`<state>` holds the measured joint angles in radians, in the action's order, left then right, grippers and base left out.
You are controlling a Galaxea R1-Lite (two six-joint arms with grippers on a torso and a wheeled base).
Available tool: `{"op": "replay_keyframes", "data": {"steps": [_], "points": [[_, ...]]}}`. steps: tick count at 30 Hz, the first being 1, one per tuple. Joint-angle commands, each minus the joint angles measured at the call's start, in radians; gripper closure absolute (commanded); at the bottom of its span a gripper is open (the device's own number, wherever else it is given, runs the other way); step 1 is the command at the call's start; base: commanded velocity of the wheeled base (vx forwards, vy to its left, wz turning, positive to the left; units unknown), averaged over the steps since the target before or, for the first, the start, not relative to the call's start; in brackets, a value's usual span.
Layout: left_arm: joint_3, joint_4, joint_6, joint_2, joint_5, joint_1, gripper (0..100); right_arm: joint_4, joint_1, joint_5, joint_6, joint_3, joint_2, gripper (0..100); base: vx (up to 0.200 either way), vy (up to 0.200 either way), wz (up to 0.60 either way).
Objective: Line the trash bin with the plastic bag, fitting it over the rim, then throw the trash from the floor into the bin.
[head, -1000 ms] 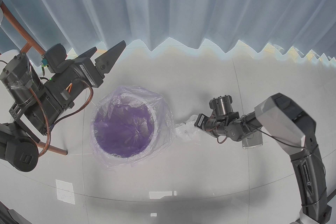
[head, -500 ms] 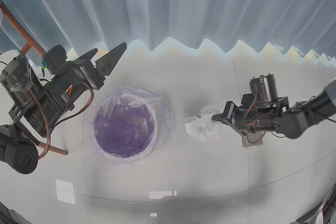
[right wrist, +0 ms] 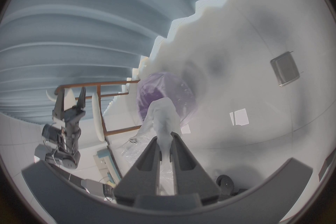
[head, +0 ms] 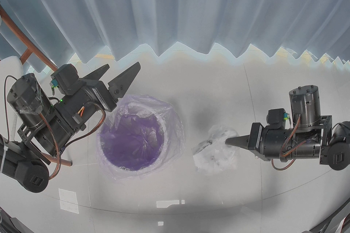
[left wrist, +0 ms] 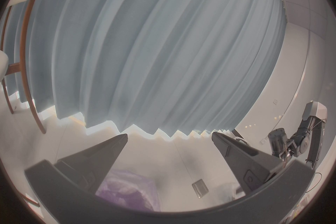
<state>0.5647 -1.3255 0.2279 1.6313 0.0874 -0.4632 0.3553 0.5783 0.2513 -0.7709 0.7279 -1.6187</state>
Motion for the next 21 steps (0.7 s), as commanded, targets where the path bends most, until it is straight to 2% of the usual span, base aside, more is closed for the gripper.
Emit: {"op": "replay_keyframes", "data": {"steps": [1,6,7,10,13,17,21], "points": [[-0.011,-0.093,-0.001,0.091,-0.002,-0.005,0,0.007,0.101,-0.017,-0.001,-0.030,-0.001,100,0.200,0.200,0.00],[-0.012,-0.139,-0.015,0.099,-0.002,-0.005,0,0.076,0.210,-0.122,-0.010,-0.051,0.025,100,0.200,0.200,0.00],[-0.014,-0.139,-0.016,0.099,-0.002,-0.005,0,0.082,0.218,-0.127,-0.013,-0.054,0.026,100,0.200,0.200,0.00],[-0.006,-0.147,-0.042,0.104,0.002,-0.005,0,0.194,0.253,-0.176,-0.041,-0.070,0.000,100,0.200,0.200,0.00],[-0.002,-0.147,-0.056,0.104,-0.002,-0.011,0,0.251,0.279,-0.178,-0.079,-0.102,-0.023,100,0.200,0.200,0.00],[0.009,-0.149,-0.058,0.096,0.000,-0.025,0,0.290,0.290,-0.178,-0.088,-0.116,-0.135,100,0.000,0.000,0.00],[0.004,-0.149,-0.058,0.096,0.000,-0.038,0,0.465,0.298,-0.181,-0.102,-0.165,-0.285,100,0.000,0.000,0.00]]}}
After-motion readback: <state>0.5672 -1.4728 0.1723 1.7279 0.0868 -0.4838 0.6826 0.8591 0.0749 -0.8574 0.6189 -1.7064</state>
